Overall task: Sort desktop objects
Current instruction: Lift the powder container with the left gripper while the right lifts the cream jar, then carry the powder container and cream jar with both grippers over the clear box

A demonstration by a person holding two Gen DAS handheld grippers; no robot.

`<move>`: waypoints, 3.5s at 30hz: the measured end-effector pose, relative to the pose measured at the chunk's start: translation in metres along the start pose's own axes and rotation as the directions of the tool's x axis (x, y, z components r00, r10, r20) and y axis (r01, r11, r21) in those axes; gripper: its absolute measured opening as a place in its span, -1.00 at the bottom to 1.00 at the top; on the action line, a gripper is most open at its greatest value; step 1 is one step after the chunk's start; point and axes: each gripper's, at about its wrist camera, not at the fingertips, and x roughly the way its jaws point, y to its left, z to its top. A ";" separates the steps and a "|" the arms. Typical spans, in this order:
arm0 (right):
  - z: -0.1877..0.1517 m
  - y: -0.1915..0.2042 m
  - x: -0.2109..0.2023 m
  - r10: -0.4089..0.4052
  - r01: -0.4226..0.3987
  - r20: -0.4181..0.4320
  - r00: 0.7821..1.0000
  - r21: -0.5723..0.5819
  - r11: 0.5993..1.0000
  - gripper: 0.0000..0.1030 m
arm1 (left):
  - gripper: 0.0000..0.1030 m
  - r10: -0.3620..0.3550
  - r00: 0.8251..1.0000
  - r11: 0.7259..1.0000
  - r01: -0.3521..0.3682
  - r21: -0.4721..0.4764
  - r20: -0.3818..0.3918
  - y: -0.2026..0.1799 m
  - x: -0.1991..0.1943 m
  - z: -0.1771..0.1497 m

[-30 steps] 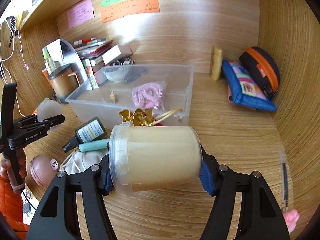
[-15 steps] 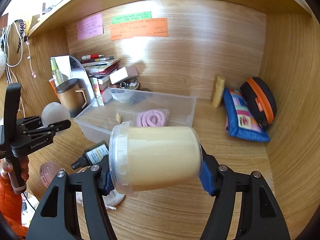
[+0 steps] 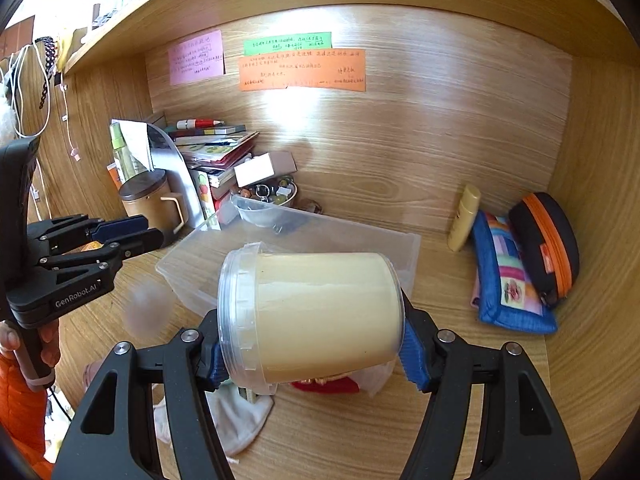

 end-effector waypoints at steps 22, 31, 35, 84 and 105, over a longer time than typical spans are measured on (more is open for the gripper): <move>-0.001 0.007 0.027 0.033 -0.034 -0.046 0.998 -0.010 0.999 0.22 | -0.13 -0.202 0.953 0.978 0.183 -0.100 -0.227 0.029 0.012 -0.065; -0.006 0.015 0.034 0.016 -0.018 -0.063 0.998 -0.033 0.999 0.21 | 0.08 -0.273 0.923 0.962 0.264 -0.071 -0.272 0.029 0.006 -0.087; -0.002 0.016 0.033 0.026 -0.027 -0.056 0.998 -0.024 0.999 0.21 | 0.31 -0.255 0.926 0.966 0.257 -0.030 -0.277 0.028 0.008 -0.087; 0.026 0.009 0.095 -0.004 -0.001 -0.101 0.995 -0.049 0.999 0.21 | 0.25 -0.153 0.978 0.986 0.161 0.045 -0.143 0.030 0.019 0.010; 0.035 -0.009 0.146 -0.042 0.022 -0.208 0.977 -0.096 0.995 0.21 | 0.25 -0.203 0.928 0.965 0.243 0.094 -0.313 0.004 0.125 0.036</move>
